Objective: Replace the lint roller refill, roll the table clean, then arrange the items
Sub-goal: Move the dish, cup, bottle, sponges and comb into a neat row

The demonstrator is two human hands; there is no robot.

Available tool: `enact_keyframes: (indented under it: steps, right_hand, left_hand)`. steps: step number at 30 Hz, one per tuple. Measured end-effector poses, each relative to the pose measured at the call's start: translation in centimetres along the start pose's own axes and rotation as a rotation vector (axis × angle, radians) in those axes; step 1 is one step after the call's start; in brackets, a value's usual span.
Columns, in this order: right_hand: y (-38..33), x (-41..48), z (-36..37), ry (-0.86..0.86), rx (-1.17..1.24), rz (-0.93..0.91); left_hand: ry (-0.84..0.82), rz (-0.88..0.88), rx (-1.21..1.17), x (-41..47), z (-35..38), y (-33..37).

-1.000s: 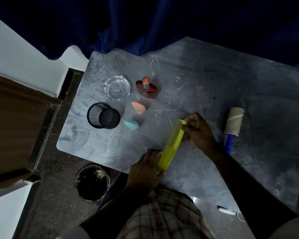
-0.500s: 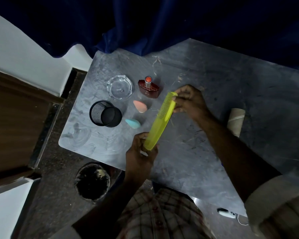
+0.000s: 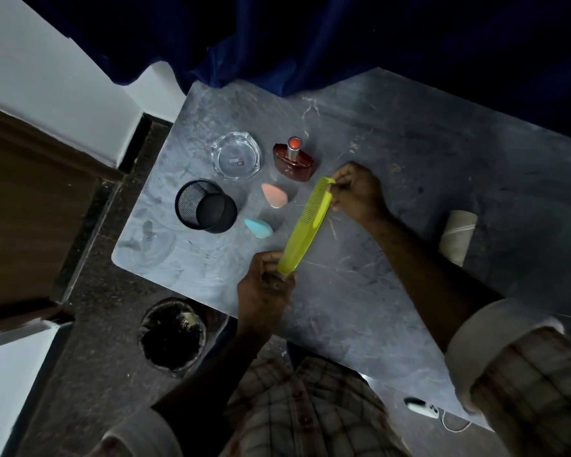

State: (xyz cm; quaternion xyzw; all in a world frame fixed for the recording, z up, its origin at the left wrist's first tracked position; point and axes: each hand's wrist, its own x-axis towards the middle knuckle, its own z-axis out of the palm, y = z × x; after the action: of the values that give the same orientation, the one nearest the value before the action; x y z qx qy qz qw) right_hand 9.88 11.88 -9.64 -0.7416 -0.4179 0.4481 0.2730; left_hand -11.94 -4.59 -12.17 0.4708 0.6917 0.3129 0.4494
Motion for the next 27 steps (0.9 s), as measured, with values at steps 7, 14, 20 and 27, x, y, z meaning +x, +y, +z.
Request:
enact_keyframes:
  steps: [7,14,20,27]
  right_hand:
    - [-0.4,-0.1,0.6,0.064,-0.212,-0.078]
    - [-0.6,-0.6,0.9,0.138,-0.32,-0.132]
    - [-0.6,-0.7,1.0,0.148,-0.332,-0.142]
    - [-0.6,-1.0,0.9,0.154,-0.332,-0.176]
  left_hand:
    - [-0.039,0.044,0.215,0.8,-0.9,0.4]
    - [-0.074,0.049,0.455,1.4,-1.3,1.4]
    - [-0.096,0.055,0.518,1.5,-1.2,1.8]
    - [-0.067,0.096,0.542,1.5,-1.1,1.7]
